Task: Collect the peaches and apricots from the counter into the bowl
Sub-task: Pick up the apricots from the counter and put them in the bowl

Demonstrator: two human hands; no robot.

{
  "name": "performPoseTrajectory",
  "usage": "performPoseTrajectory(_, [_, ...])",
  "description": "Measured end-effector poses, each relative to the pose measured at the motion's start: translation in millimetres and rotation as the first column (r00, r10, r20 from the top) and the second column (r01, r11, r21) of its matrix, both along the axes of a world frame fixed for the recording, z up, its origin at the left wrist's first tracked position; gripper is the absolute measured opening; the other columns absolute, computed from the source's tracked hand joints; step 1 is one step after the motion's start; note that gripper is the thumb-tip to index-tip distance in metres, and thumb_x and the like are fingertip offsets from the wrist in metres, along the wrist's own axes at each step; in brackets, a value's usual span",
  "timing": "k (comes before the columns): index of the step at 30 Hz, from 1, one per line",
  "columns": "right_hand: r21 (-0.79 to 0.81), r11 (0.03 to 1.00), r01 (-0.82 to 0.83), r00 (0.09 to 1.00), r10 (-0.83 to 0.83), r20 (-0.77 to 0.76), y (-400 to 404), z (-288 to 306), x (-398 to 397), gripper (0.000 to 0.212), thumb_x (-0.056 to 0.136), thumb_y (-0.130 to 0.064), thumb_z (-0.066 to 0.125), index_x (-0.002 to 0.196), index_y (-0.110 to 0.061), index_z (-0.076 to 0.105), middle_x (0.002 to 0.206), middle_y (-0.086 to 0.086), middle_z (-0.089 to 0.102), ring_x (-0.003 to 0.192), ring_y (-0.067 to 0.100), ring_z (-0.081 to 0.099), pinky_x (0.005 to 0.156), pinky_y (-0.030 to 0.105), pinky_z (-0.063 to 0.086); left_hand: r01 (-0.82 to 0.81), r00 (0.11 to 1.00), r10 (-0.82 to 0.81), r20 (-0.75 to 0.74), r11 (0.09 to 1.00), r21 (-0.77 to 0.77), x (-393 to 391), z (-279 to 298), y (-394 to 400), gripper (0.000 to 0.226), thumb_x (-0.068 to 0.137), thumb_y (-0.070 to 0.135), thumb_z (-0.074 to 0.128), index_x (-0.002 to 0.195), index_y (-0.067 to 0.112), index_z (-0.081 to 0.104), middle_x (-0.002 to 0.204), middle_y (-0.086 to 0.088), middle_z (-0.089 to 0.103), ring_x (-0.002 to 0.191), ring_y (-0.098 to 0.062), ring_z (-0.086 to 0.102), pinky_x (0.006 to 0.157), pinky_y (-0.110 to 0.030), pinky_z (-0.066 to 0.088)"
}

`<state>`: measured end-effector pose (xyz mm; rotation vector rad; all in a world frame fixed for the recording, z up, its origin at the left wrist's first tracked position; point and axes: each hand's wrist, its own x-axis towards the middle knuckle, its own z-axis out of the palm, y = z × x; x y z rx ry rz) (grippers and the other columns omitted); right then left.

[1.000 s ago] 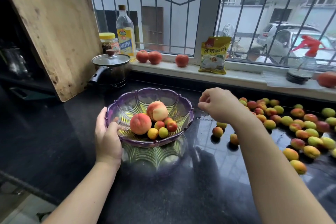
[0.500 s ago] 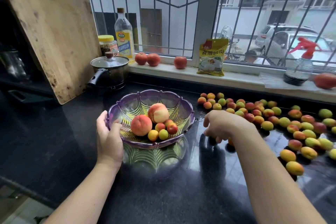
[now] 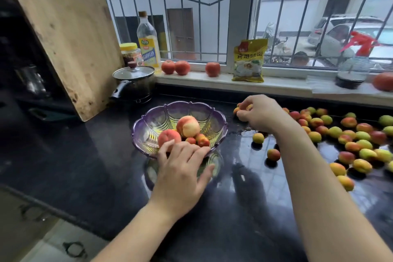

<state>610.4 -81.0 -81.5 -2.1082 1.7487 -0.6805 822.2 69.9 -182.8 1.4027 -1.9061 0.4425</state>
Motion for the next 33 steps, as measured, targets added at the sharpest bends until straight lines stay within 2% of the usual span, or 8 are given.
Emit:
performPoseTrajectory(4, [-0.048, 0.994, -0.101, 0.983, 0.107, 0.15, 4, 1, 9, 0.02, 0.093, -0.032, 0.069, 0.113, -0.029, 0.071, 0.103, -0.004, 0.068, 0.08, 0.008, 0.058, 0.066, 0.024, 0.046, -0.086, 0.991, 0.093, -0.1, 0.994, 0.071, 2, 8, -2, 0.035, 0.097, 0.051, 0.053, 0.102, 0.024, 0.075, 0.093, 0.01, 0.068, 0.093, -0.017, 0.063, 0.098, -0.044, 0.033])
performPoseTrajectory(8, [0.002, 0.957, -0.29, 0.942, 0.285, 0.175, 16, 8, 15, 0.011, 0.09, -0.03, 0.072, 0.1, -0.033, 0.069, 0.096, -0.008, 0.069, 0.083, 0.011, 0.066, 0.071, 0.029, 0.056, -0.172, 0.975, 0.178, -0.137, 0.984, 0.052, 46, 2, 3, 0.039, 0.102, 0.04, 0.044, 0.073, 0.024, 0.065, 0.077, 0.011, 0.06, 0.084, -0.018, 0.06, 0.094, -0.039, 0.03])
performPoseTrajectory(12, [0.164, 0.846, -0.507, 0.862, 0.501, 0.076, 37, 17, 25, 0.015, 0.085, -0.033, 0.077, 0.096, -0.038, 0.067, 0.091, -0.011, 0.071, 0.078, 0.005, 0.071, 0.074, 0.032, 0.061, -0.203, 0.938, 0.215, -0.272, 0.977, 0.071, 59, -10, 2, 0.034, 0.105, 0.032, 0.035, 0.081, 0.025, 0.058, 0.091, 0.009, 0.059, 0.097, -0.014, 0.054, 0.104, -0.04, 0.032])
performPoseTrajectory(17, [0.287, 0.782, -0.553, 0.782, 0.606, -0.145, 56, 21, 44, 0.014, 0.084, -0.047, 0.076, 0.093, -0.041, 0.066, 0.093, -0.016, 0.068, 0.086, 0.005, 0.065, 0.075, 0.03, 0.055, -0.2, 0.915, 0.201, -0.351, 0.979, 0.04, 51, -17, -1, 0.043, 0.107, 0.037, 0.031, 0.096, 0.014, 0.066, 0.108, 0.002, 0.059, 0.108, -0.021, 0.051, 0.098, -0.041, 0.039])
performPoseTrajectory(23, [0.339, 0.807, -0.483, 0.725, 0.586, -0.362, 60, 9, 61, 0.025, 0.092, -0.053, 0.064, 0.101, -0.03, 0.065, 0.098, -0.007, 0.066, 0.086, 0.011, 0.061, 0.068, 0.028, 0.049, -0.184, 0.92, 0.189, -0.343, 0.982, 0.046, 51, -15, 1, 0.04, 0.107, 0.036, 0.032, 0.093, 0.014, 0.062, 0.101, 0.002, 0.057, 0.102, -0.022, 0.051, 0.092, -0.04, 0.041])
performPoseTrajectory(26, [0.275, 0.83, -0.486, 0.807, 0.547, -0.225, 58, 16, 49, 0.024, 0.098, -0.048, 0.058, 0.094, -0.026, 0.068, 0.081, -0.007, 0.072, 0.07, 0.0, 0.066, 0.056, 0.02, 0.049, -0.192, 0.92, 0.191, -0.341, 0.981, 0.033, 51, -15, 1, 0.039, 0.107, 0.034, 0.033, 0.092, 0.012, 0.062, 0.099, 0.001, 0.057, 0.101, -0.022, 0.05, 0.091, -0.04, 0.042])
performPoseTrajectory(29, [0.111, 0.917, -0.384, 0.92, 0.39, -0.039, 44, 26, 23, 0.02, 0.099, -0.036, 0.059, 0.085, -0.026, 0.07, 0.074, -0.012, 0.074, 0.069, 0.006, 0.069, 0.066, 0.03, 0.057, -0.212, 0.922, 0.21, -0.324, 0.977, 0.03, 51, -15, 0, 0.037, 0.106, 0.03, 0.033, 0.092, 0.011, 0.062, 0.099, -0.002, 0.058, 0.099, -0.023, 0.052, 0.089, -0.041, 0.045])
performPoseTrajectory(33, [0.116, 0.986, -0.118, 0.988, 0.129, -0.09, 19, 13, -12, 0.017, 0.098, -0.024, 0.059, 0.087, -0.021, 0.07, 0.076, -0.002, 0.074, 0.077, 0.017, 0.069, 0.063, 0.031, 0.053, -0.261, 0.903, 0.253, -0.348, 0.965, 0.024, 53, -17, -3, 0.045, 0.107, 0.029, 0.03, 0.095, 0.004, 0.066, 0.109, -0.009, 0.061, 0.105, -0.026, 0.055, 0.092, -0.044, 0.047])
